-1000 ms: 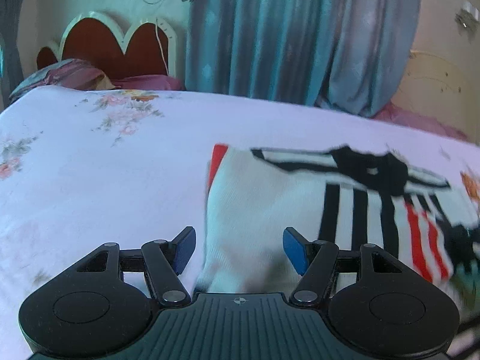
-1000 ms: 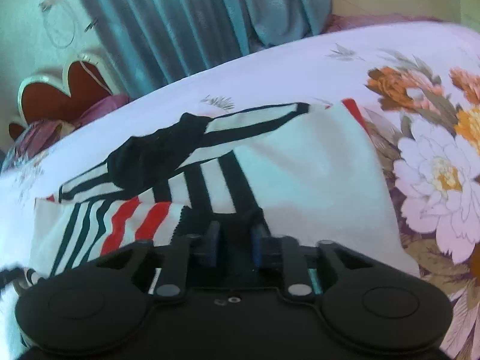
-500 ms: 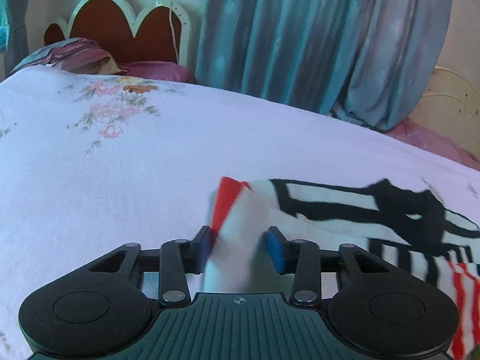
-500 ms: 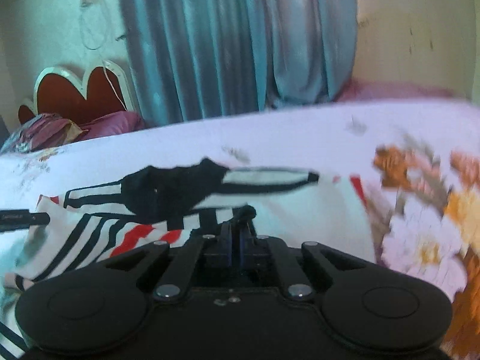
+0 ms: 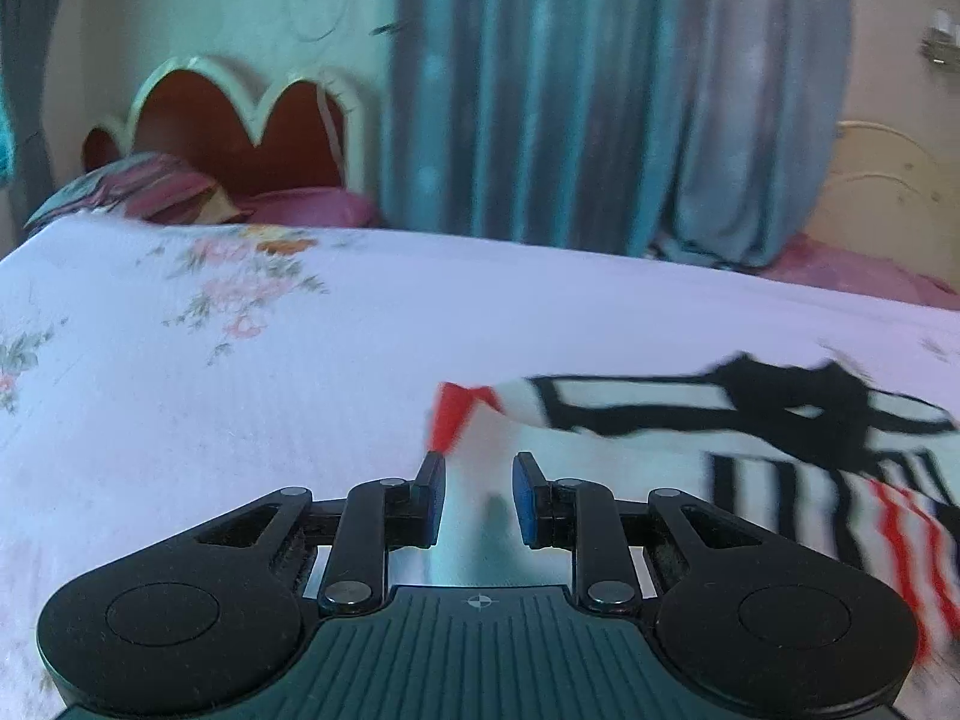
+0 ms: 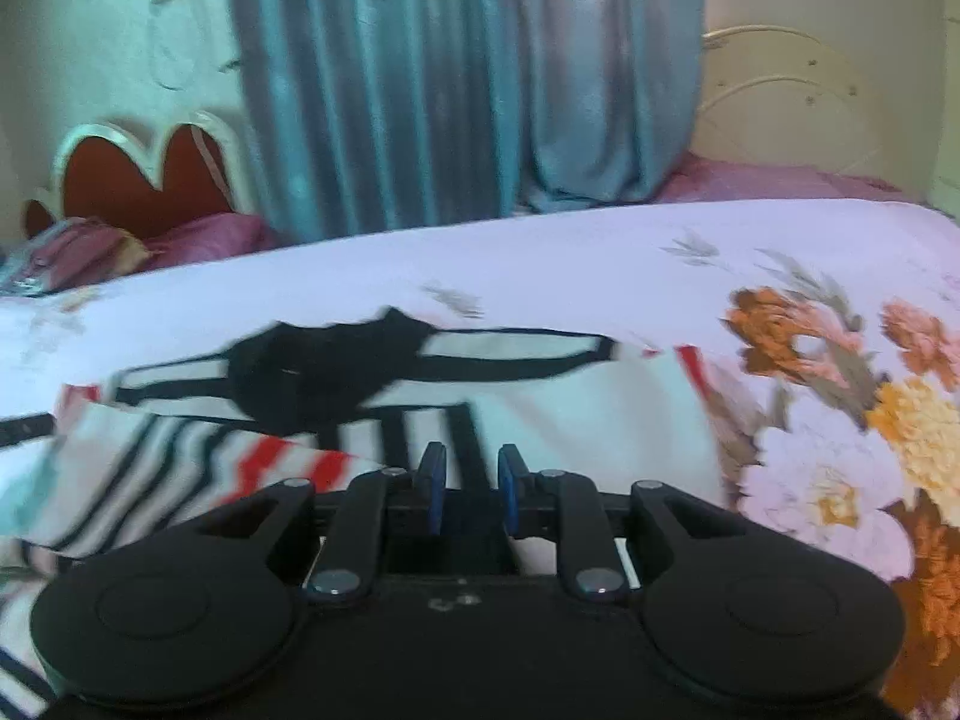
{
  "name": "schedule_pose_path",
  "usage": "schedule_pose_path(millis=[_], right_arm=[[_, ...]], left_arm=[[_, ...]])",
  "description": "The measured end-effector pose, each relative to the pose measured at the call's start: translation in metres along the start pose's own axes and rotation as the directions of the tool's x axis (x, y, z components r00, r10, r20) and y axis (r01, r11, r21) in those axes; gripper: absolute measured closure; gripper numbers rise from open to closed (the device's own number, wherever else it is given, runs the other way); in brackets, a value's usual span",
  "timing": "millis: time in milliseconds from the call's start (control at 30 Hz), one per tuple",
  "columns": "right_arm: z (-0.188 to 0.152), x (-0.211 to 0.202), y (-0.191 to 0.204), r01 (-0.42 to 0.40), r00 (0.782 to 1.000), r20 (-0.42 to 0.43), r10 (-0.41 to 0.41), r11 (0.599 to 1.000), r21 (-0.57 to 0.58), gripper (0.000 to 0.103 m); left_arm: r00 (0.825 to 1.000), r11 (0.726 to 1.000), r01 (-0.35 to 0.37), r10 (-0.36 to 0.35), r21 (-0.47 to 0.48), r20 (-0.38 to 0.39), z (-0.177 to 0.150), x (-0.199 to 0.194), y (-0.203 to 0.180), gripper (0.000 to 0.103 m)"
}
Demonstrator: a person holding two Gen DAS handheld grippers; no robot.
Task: Fold small clothes
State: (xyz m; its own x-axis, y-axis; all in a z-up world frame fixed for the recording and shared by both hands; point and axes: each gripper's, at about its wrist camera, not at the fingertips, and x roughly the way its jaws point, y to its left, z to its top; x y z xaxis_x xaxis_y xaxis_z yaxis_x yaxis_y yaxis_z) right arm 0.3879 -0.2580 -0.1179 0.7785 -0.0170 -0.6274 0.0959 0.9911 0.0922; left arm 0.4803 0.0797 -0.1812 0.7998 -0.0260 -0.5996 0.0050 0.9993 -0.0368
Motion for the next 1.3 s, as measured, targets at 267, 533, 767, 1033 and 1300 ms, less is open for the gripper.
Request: schedule_pose_path(millis=[267, 533, 767, 1033, 1300], right_arm=[[-0.02, 0.009, 0.045, -0.131, 0.988, -0.094, 0.126, 0.99, -0.051, 0.081], [-0.026, 0.016, 0.034, -0.071, 0.987, -0.147, 0.06, 0.995, -0.069, 0.079], [-0.032, 0.015, 0.035, -0.045, 0.988, -0.153, 0.035, 0.997, -0.065, 0.063], [-0.018, 0.005, 0.031, -0.068, 0.989, -0.131, 0.063, 0.997, -0.04, 0.061], [-0.003, 0.005, 0.042, -0.093, 0.99, -0.105, 0.088, 0.995, -0.037, 0.056]], left_arm=[[0.995, 0.991, 0.086, -0.081, 0.106, -0.055, -0.049, -0.046, -0.033, 0.079], [0.996, 0.991, 0.057, -0.049, 0.119, -0.072, -0.062, -0.051, -0.033, 0.079], [0.994, 0.992, 0.054, -0.042, 0.117, -0.1, -0.064, -0.047, -0.04, 0.079], [0.99, 0.994, 0.043, -0.029, 0.099, -0.137, -0.049, -0.045, -0.051, 0.079], [0.993, 0.992, 0.075, -0.065, 0.097, -0.103, -0.036, -0.048, -0.076, 0.043]])
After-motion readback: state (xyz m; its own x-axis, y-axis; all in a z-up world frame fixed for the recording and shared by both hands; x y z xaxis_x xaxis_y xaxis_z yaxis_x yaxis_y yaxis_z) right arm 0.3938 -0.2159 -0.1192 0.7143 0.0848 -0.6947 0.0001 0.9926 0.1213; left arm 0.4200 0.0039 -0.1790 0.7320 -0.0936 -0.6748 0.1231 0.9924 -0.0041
